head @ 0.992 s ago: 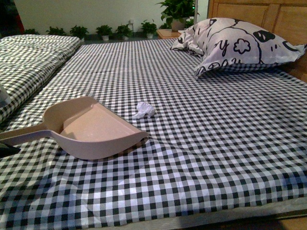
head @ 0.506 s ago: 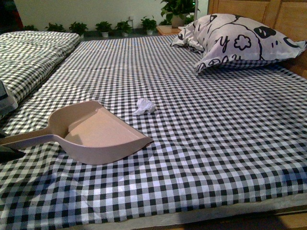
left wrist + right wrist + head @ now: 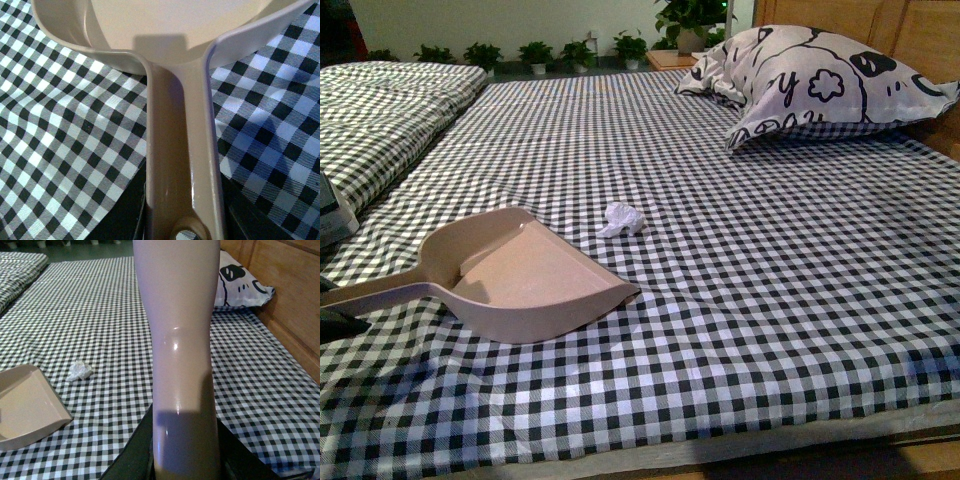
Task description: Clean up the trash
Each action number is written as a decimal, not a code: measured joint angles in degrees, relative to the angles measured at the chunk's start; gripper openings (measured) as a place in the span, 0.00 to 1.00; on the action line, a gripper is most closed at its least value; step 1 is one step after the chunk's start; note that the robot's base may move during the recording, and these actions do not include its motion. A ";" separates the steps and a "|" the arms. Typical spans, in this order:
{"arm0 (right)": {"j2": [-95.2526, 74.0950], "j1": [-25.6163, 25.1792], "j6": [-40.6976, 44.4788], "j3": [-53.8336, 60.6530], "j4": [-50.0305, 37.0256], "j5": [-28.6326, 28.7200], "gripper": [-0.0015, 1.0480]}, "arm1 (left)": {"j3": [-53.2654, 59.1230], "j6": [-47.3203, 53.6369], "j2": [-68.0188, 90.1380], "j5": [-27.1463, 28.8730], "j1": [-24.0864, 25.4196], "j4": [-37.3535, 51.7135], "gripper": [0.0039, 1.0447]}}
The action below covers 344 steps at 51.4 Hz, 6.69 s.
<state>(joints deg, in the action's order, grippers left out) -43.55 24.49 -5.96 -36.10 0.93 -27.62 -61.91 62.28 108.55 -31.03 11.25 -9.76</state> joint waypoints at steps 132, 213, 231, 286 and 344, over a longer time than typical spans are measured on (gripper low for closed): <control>-92.02 -4.46 6.25 -66.23 13.51 6.78 0.18 | 0.00 0.28 0.22 0.17 -0.02 0.00 0.26; -63.49 -0.52 8.22 -36.54 9.77 32.57 0.18 | 0.00 0.44 0.22 0.17 -0.02 0.00 0.26; -55.80 -8.50 1.53 -35.58 5.57 33.48 0.18 | 0.00 0.46 0.22 0.17 -0.02 0.00 0.26; -46.40 -21.84 -5.01 -30.56 0.55 36.59 0.18 | 1.29 -25.55 0.20 -1.31 -0.15 5.90 0.26; -27.93 -27.80 -6.71 -27.28 9.25 41.40 0.18 | 1.11 -42.38 -28.98 22.45 2.23 11.89 0.26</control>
<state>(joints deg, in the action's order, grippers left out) -71.48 -3.31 -12.67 -63.37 10.17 13.78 -60.80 19.90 79.57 -8.58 13.47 2.13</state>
